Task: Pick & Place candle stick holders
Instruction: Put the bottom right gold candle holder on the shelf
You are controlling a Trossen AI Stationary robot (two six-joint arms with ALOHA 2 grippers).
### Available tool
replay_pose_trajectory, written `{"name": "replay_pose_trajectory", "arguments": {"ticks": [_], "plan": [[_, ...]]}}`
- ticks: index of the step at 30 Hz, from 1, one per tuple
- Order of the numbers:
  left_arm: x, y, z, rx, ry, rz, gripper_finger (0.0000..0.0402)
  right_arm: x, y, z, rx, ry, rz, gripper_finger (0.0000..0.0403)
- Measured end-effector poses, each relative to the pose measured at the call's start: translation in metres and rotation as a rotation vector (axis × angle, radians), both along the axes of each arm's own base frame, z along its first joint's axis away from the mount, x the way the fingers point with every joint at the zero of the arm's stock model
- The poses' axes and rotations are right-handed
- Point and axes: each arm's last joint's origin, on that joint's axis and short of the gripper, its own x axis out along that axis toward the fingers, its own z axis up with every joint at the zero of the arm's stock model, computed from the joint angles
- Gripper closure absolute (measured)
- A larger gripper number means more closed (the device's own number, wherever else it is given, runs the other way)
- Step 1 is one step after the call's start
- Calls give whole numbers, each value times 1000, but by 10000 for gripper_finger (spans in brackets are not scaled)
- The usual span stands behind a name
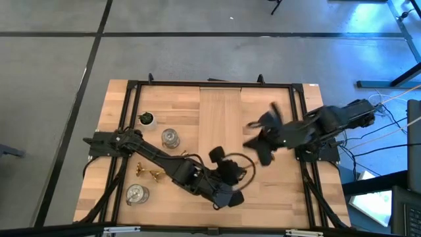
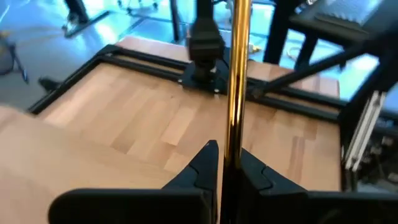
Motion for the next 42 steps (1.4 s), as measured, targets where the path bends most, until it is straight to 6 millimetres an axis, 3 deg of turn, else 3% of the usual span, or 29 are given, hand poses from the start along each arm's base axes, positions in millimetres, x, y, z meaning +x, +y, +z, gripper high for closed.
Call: {"name": "replay_pose_trajectory", "arguments": {"ticks": [8, 14, 17, 20, 26, 29, 35, 38, 42], "plan": [[-31, 7, 18, -16, -64, 219, 389, -39, -6, 63, -292, -359, -185, 380], [-66, 14, 42, 48, -134, 333, 389, -60, 15, 80, -447, -454, -154, 379], [-88, 21, 58, 83, -182, 390, 389, -67, 30, 76, -469, -452, -29, 379], [-108, 31, 68, 127, -201, 433, 389, -70, 47, 59, -432, -407, 117, 379], [-133, 46, 81, 179, -182, 445, 389, -75, 82, 26, -364, -339, 231, 379], [-136, 44, 85, 168, -153, 397, 389, -75, 94, 15, -356, -335, 247, 379], [-129, 18, 90, 75, -85, 149, 389, -72, 103, 9, -329, -342, 247, 379], [-124, 5, 97, 41, -107, 11, 389, -71, 104, 8, -325, -338, 251, 379], [-119, 0, 109, 60, -178, -47, 389, -72, 104, 8, -336, -334, 255, 379]]}}
